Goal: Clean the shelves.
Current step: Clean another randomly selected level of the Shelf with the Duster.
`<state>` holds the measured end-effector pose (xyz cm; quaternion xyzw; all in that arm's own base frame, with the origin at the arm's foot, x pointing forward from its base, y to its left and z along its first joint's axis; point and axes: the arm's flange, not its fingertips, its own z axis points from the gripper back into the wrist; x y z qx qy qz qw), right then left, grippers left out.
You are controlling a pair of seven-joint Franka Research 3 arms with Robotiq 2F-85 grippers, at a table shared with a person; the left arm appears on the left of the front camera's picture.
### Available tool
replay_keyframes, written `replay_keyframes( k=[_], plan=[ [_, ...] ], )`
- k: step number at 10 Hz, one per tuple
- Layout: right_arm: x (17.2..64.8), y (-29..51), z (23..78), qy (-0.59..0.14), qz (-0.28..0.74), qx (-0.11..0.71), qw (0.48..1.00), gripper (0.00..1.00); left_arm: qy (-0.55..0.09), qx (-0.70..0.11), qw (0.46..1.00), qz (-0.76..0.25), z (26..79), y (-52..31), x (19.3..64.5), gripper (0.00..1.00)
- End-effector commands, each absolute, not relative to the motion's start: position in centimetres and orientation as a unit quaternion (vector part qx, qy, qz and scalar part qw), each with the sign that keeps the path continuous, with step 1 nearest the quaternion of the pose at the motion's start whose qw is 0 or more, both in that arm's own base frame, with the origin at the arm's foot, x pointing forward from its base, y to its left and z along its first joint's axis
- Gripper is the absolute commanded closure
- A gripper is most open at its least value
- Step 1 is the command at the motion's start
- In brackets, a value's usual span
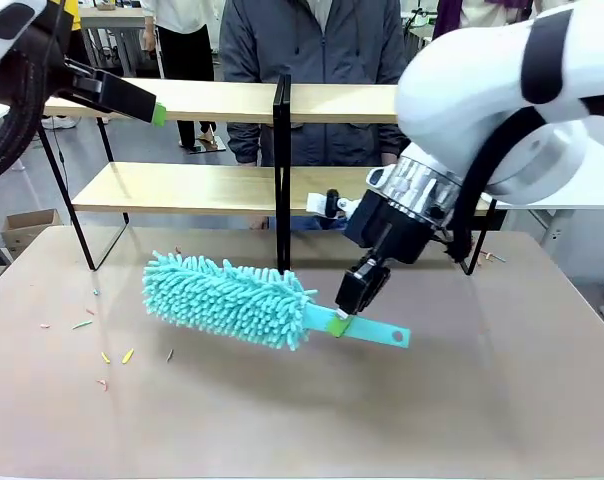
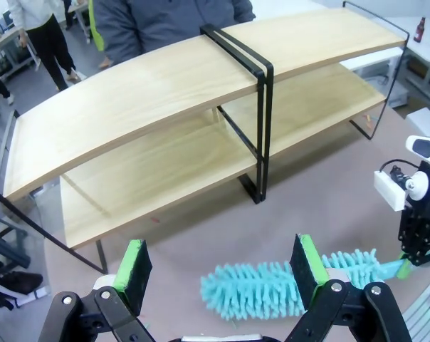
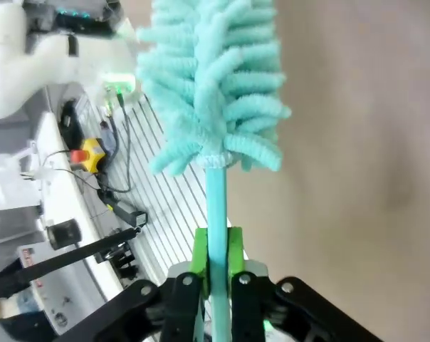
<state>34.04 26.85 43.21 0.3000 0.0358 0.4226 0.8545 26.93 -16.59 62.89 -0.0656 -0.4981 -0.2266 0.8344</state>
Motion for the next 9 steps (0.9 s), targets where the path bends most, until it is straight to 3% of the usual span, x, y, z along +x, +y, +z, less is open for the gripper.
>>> replay_keyframes(
  k=[1, 3, 9],
  plan=[
    [34.4, 27.9, 43.5, 0.047, 0.355, 0.273, 0.893, 0.88, -0.500, -0.066, 0.833, -0.227, 62.3, -16.3, 26.7, 0.00],
    [38.9, 33.6, 42.6, 0.064, 0.330, 0.230, 0.913, 0.88, -0.500, -0.066, 0.833, -0.227, 62.3, -16.3, 26.7, 0.00],
    [45.3, 38.3, 39.2, -0.036, 0.201, 0.222, 0.954, 0.88, -0.500, -0.066, 0.833, -0.227, 62.3, -16.3, 26.7, 0.00]
  ],
)
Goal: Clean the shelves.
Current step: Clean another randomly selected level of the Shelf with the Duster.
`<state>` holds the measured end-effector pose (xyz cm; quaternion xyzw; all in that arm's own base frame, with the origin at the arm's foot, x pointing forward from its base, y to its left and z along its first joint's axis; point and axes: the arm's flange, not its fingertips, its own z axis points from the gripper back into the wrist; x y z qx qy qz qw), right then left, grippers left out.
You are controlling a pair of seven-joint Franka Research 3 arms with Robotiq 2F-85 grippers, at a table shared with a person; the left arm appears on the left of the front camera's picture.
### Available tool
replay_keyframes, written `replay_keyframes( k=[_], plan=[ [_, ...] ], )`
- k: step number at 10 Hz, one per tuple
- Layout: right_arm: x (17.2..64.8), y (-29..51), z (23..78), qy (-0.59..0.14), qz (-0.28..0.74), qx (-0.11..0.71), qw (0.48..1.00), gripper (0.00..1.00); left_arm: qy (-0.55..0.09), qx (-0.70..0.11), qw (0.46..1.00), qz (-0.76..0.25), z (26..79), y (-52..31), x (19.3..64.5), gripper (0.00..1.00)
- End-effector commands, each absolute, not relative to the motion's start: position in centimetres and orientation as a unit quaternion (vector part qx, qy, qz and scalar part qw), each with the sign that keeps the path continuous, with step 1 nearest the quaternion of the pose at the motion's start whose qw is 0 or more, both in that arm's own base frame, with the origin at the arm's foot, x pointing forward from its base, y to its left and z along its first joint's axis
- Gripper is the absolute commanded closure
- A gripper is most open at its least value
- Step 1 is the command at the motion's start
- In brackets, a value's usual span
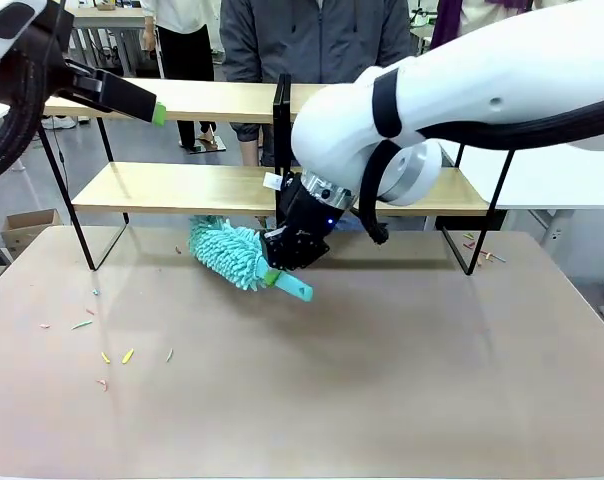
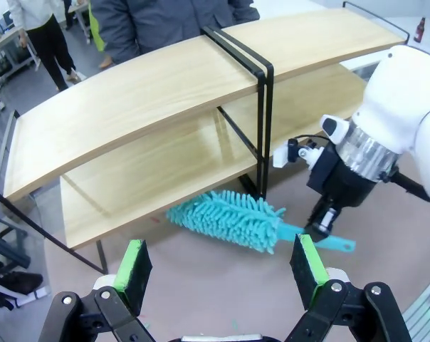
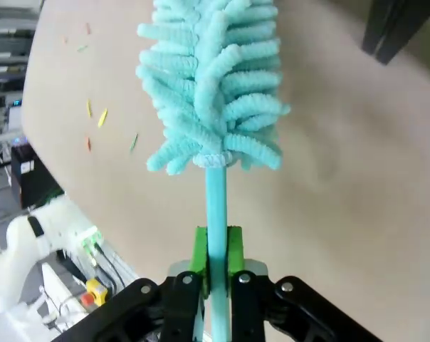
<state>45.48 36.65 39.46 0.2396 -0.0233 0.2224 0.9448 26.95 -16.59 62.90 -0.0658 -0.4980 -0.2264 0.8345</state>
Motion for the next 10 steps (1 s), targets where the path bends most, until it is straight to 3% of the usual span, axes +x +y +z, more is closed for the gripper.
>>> replay_keyframes(
  k=[1, 3, 7, 10],
  plan=[
    [46.4, 39.7, 38.4, -0.041, 0.202, 0.213, 0.955, 0.88, -0.500, -0.066, 0.833, -0.227, 62.3, -16.3, 26.7, 0.00],
    [48.0, 41.9, 37.5, -0.096, 0.199, 0.229, 0.948, 0.88, -0.500, -0.066, 0.833, -0.227, 62.3, -16.3, 26.7, 0.00],
    [48.9, 43.7, 35.4, -0.038, 0.221, 0.224, 0.948, 0.88, -0.500, -0.066, 0.833, -0.227, 62.3, -16.3, 26.7, 0.00],
    [47.6, 42.5, 35.9, 0.021, 0.279, 0.264, 0.923, 0.88, -0.500, -0.066, 0.833, -0.227, 62.3, -16.3, 26.7, 0.00]
  ],
)
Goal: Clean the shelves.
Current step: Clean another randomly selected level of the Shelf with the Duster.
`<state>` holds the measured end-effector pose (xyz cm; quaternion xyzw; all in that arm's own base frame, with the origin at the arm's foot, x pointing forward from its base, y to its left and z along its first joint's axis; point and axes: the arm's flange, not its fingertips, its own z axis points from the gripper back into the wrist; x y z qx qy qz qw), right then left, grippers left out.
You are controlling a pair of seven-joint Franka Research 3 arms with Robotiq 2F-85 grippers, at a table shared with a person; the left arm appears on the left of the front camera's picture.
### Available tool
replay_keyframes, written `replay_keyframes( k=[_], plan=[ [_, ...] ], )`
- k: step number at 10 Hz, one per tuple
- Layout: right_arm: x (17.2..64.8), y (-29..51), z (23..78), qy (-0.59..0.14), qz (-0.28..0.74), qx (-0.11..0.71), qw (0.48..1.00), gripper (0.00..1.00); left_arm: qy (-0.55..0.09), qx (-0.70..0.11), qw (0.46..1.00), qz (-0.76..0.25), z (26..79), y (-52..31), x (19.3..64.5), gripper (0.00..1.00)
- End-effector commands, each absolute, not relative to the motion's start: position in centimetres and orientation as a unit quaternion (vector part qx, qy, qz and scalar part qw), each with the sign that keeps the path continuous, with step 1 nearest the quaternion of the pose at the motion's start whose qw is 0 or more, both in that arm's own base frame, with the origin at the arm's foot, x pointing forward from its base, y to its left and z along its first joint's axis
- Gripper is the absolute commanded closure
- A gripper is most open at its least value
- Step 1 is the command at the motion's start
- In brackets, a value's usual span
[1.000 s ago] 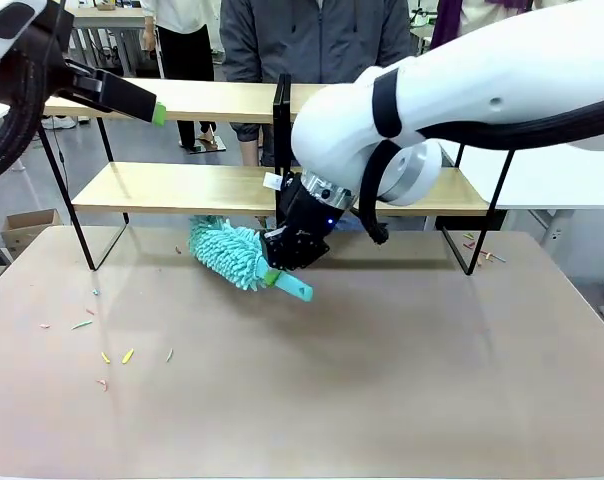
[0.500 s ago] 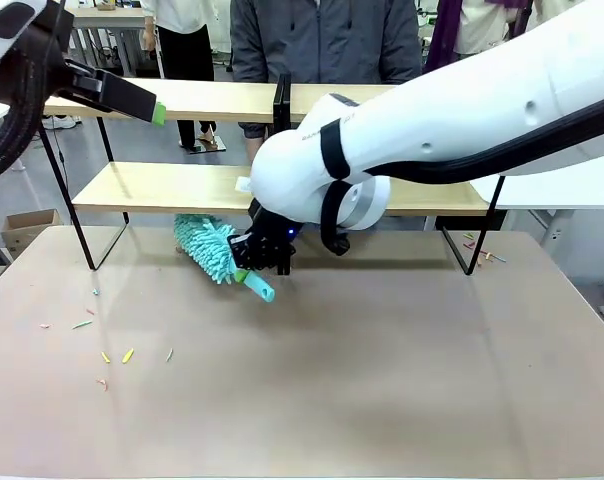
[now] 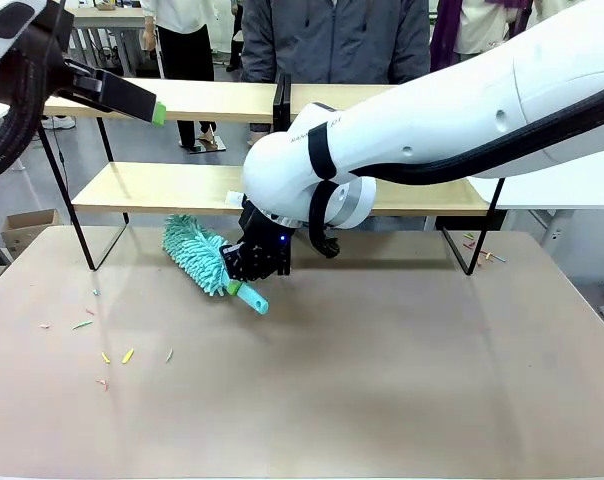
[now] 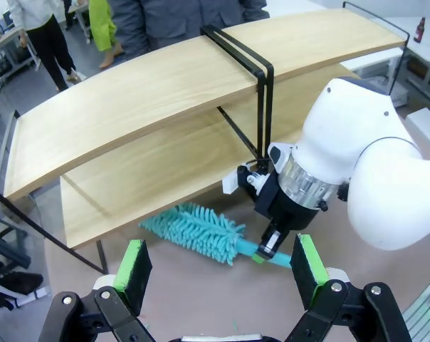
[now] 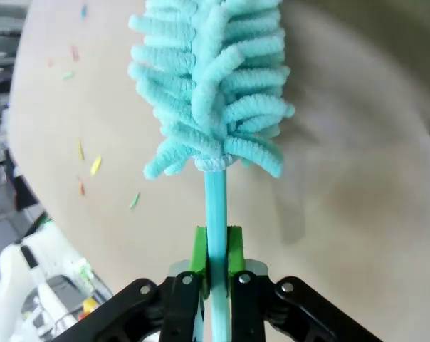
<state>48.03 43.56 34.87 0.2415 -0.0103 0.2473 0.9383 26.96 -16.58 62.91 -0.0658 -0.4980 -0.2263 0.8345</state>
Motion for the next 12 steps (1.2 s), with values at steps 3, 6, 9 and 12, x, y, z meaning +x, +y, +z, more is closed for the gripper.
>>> replay_keyframes(
  k=[3, 6, 9, 12],
  plan=[
    [44.7, 39.8, 36.2, 0.179, 0.411, 0.284, 0.847, 0.88, -0.500, -0.066, 0.833, -0.227, 62.3, -16.3, 26.7, 0.00],
    [43.7, 34.8, 37.8, 0.120, 0.428, 0.356, 0.822, 0.88, -0.500, -0.066, 0.833, -0.227, 62.3, -16.3, 26.7, 0.00],
    [42.0, 30.6, 38.4, 0.090, 0.448, 0.399, 0.795, 0.88, -0.500, -0.066, 0.833, -0.227, 62.3, -16.3, 26.7, 0.00],
    [37.6, 24.1, 38.5, 0.109, 0.474, 0.435, 0.758, 0.88, -0.500, -0.066, 0.833, -0.227, 62.3, -16.3, 26.7, 0.00]
  ],
)
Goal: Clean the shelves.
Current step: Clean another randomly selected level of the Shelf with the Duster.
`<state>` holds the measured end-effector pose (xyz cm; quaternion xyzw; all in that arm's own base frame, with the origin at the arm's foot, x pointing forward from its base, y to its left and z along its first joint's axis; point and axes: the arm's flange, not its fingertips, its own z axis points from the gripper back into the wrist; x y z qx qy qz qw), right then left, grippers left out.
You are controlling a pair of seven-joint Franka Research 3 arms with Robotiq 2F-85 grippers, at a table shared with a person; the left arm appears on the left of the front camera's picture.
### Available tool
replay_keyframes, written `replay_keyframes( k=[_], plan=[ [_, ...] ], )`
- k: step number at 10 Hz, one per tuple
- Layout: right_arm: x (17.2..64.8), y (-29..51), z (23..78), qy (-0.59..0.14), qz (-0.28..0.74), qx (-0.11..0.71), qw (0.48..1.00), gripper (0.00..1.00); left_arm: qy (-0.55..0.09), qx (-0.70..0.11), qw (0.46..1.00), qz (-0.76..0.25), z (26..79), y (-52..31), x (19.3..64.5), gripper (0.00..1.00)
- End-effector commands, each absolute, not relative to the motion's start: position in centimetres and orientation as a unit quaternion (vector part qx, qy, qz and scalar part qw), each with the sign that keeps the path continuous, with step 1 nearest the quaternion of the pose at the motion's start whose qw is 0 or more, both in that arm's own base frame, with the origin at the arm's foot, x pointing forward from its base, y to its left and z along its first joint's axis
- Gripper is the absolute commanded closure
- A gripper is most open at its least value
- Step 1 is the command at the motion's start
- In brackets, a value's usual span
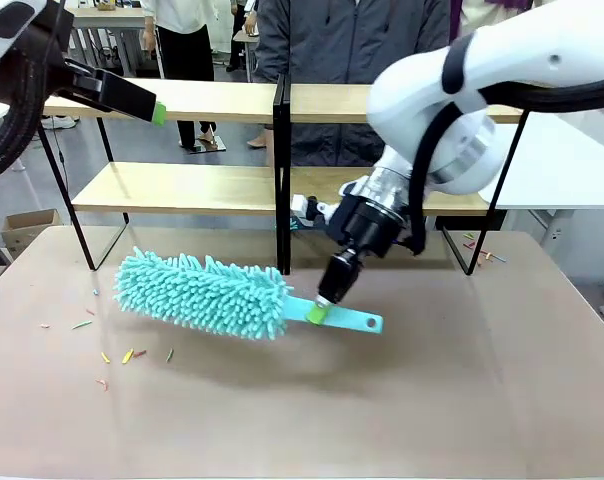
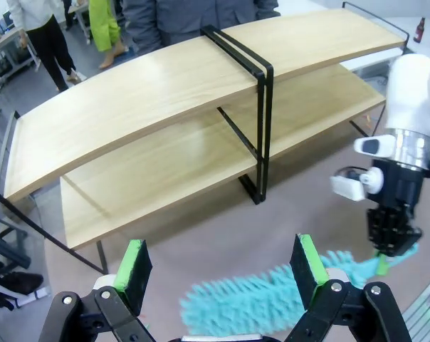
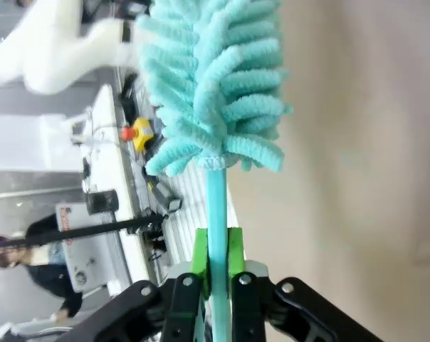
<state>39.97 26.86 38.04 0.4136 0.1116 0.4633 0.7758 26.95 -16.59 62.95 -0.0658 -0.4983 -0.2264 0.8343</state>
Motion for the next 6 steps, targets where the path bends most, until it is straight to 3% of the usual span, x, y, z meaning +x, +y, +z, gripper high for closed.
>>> replay_keyframes(
  k=[1, 3, 4, 5, 6],
  plan=[
    [34.7, 19.9, 38.5, 0.097, 0.477, 0.440, 0.754, 0.88, -0.500, -0.066, 0.833, -0.227, 62.3, -16.3, 26.7, 0.00],
    [30.2, 11.9, 37.3, -0.001, 0.400, 0.443, 0.802, 0.88, -0.500, -0.066, 0.833, -0.227, 62.3, -16.3, 26.7, 0.00],
    [30.4, 12.0, 36.1, -0.027, 0.301, 0.405, 0.863, 0.88, -0.500, -0.066, 0.833, -0.227, 62.3, -16.3, 26.7, 0.00],
    [32.6, 15.6, 37.0, 0.071, 0.443, 0.442, 0.777, 0.88, -0.500, -0.066, 0.833, -0.227, 62.3, -16.3, 26.7, 0.00],
    [30.9, 11.9, 36.1, 0.027, 0.392, 0.435, 0.810, 0.88, -0.500, -0.066, 0.833, -0.227, 62.3, -16.3, 26.7, 0.00]
  ],
)
